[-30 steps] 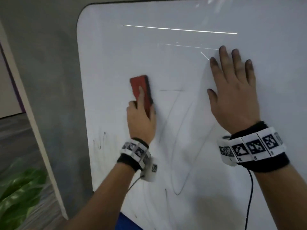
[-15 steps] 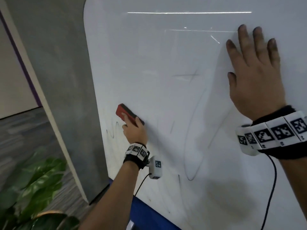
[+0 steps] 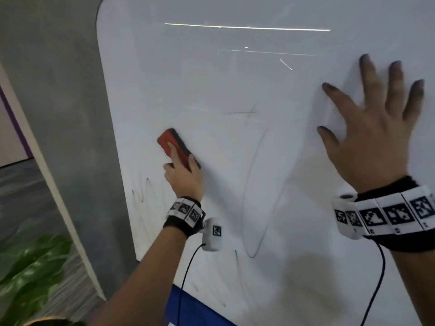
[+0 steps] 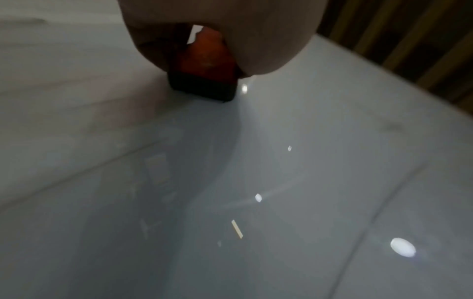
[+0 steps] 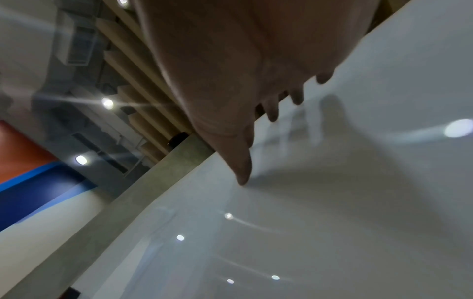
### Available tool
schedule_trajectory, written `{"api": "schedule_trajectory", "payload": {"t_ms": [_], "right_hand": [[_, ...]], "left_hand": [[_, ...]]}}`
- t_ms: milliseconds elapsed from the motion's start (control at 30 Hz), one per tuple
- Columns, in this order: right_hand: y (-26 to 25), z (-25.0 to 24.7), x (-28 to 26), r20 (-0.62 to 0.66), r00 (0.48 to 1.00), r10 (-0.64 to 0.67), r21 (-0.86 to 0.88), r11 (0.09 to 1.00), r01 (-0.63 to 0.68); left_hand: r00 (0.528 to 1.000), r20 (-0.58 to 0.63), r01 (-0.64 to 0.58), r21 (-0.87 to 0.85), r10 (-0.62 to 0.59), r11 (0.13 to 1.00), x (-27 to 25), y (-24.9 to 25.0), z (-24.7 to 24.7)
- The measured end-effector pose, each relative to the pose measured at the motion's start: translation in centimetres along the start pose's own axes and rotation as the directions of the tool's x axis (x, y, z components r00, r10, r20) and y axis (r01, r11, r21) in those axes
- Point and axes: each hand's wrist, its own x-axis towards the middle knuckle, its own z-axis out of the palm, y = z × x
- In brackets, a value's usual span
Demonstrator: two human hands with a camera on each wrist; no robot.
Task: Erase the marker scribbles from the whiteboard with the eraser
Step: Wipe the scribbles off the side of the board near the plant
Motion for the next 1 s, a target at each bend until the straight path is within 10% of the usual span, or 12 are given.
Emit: {"api": "schedule_trajectory", "payload": {"t_ms": [100, 233, 300, 367, 500, 567, 633, 733, 800, 867, 1000], "right_hand": [[1.1, -0.6, -0.8, -0.003, 0.998, 0.066, 0.005, 0.998, -0.066], [1.2, 0.0, -0.9, -0.008, 0.998, 0.058, 0.005, 0.998, -0.058], [1.5, 0.2, -1.2, -0.008, 0.998, 0.058, 0.007, 0.998, -0.058], [1.9, 0.3, -1.5, -0.011, 0.999, 0.051, 0.019, 0.999, -0.051], [2.1, 0.4, -1.9, -0.001, 0.999, 0.032, 0.016, 0.999, -0.032], [1.9, 0.4, -2.1, 0.001, 0.999, 0.033, 0.015, 0.999, -0.033], [1.8, 0.5, -2.3, -0.005, 0.999, 0.035, 0.016, 0.999, -0.035], [2.1, 0.6, -2.7, -0.003, 1.000, 0.023, 0.022, 1.000, -0.022], [2.5, 0.6, -2.9, 0.008, 1.000, 0.005, 0.034, 0.999, -0.006], [3.1, 0.6, -3.2, 0.018, 1.000, -0.013, 0.037, 0.999, 0.013], [3.7, 0.4, -4.2, 0.046, 0.998, -0.037, 0.027, 0.999, 0.036]], "left_hand": [[0.984, -0.010, -0.176, -0.015, 0.176, 0.984, 1.7, 6.1, 0.1], [0.711, 0.181, -0.689, -0.015, 0.680, 0.725, -3.9, 11.9, 1.5], [0.675, 0.179, -0.730, 0.016, 0.716, 0.684, -4.1, 11.9, 1.8], [0.719, 0.135, -0.691, 0.039, 0.682, 0.721, -2.5, 11.2, 1.6], [0.963, -0.023, -0.268, -0.023, 0.268, 0.963, 1.2, 10.8, 1.6], [0.972, -0.026, -0.236, -0.025, 0.235, 0.971, -0.6, 11.2, 2.0], [0.903, 0.058, -0.424, -0.041, 0.426, 0.905, -5.6, 10.9, 2.7], [0.633, 0.323, -0.732, -0.045, 0.703, 0.680, -13.2, 8.6, 2.9], [0.563, 0.358, -0.798, 0.002, 0.745, 0.603, -13.5, 7.3, 3.1], [0.603, 0.306, -0.779, 0.027, 0.736, 0.627, -11.3, 7.5, 3.0], [0.868, 0.104, -0.489, 0.015, 0.485, 0.872, -4.7, 9.0, 1.9]]}}
